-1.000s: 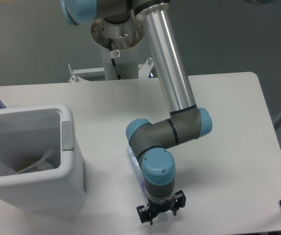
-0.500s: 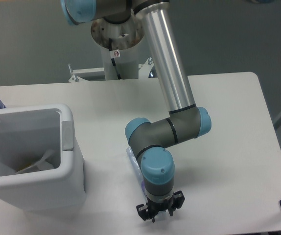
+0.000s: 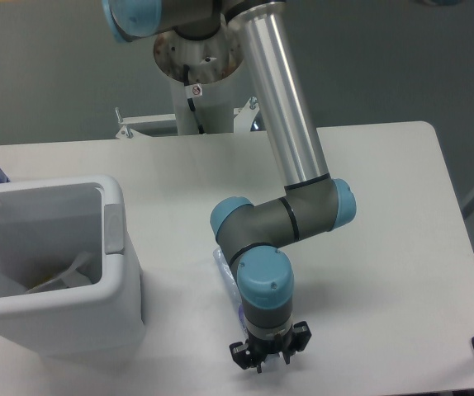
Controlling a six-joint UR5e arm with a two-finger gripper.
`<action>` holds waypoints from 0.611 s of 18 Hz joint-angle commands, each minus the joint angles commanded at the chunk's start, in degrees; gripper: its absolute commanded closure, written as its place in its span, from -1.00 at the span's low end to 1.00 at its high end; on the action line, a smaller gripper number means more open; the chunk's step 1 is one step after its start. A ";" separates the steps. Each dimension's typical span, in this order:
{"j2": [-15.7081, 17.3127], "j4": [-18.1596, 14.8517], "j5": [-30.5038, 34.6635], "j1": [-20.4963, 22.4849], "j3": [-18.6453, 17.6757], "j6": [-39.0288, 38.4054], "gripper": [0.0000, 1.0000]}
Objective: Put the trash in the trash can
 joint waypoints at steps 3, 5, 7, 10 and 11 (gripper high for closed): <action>0.35 0.00 -0.09 0.00 -0.35 0.35 -0.17; 0.35 -0.09 -0.09 0.00 -0.35 0.36 -0.03; 0.35 -0.09 -0.09 0.00 -0.35 0.44 -0.02; 0.35 0.00 -0.09 0.00 -0.27 0.44 -0.01; 0.35 0.00 0.00 0.00 -0.27 0.44 -0.01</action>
